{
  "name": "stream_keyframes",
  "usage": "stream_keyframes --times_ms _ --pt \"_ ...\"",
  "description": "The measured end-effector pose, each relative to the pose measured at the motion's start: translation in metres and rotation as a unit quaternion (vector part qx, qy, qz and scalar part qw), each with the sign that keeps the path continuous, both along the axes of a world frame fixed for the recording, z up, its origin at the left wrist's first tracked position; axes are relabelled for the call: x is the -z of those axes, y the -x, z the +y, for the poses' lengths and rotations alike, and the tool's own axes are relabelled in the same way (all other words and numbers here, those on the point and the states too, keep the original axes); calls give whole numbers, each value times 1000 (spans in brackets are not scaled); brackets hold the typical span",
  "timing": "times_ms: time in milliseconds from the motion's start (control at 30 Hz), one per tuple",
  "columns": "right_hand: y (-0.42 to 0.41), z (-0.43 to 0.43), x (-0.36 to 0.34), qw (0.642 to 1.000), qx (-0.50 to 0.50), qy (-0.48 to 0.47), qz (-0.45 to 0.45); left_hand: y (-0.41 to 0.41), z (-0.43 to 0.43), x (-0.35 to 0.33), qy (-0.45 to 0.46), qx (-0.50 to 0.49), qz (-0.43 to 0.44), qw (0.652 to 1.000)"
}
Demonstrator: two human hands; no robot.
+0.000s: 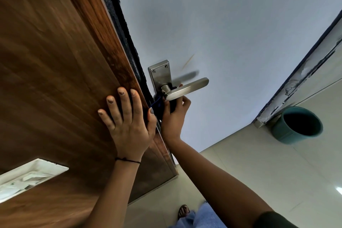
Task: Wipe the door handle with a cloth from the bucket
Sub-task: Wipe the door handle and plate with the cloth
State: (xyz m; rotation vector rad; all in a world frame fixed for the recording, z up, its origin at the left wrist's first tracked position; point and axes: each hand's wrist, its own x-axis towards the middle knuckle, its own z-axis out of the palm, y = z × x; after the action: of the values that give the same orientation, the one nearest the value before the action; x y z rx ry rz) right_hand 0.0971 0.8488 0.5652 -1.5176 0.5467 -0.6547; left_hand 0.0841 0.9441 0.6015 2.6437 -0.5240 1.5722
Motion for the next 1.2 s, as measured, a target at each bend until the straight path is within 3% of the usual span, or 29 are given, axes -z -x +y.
stream_keyframes --times_ms 100,167,233,400,767,867,1033,1200 --pt "5 -18 17 995 1 72 67 0 0 0 2 1 -3 1000" --pt "11 -35 23 991 9 71 113 -1 0 0 2 -1 -7 1000" --pt "19 -55 23 991 37 10 126 -1 -1 0 2 -4 -9 1000" --pt "44 -100 3 984 97 -137 62 -1 -2 0 3 -8 -11 1000" --pt "60 -112 -36 933 30 -359 -27 -1 -1 -1 9 -8 -3 1000" --pt "57 -95 -43 952 15 -296 -81 0 -1 -1 7 -13 0 1000" --pt "54 -52 -41 988 15 -141 -55 0 -2 -2 2 -14 -2 1000" --pt "60 -16 -32 995 -75 12 -62 1 -2 -1 7 -11 4 1000"
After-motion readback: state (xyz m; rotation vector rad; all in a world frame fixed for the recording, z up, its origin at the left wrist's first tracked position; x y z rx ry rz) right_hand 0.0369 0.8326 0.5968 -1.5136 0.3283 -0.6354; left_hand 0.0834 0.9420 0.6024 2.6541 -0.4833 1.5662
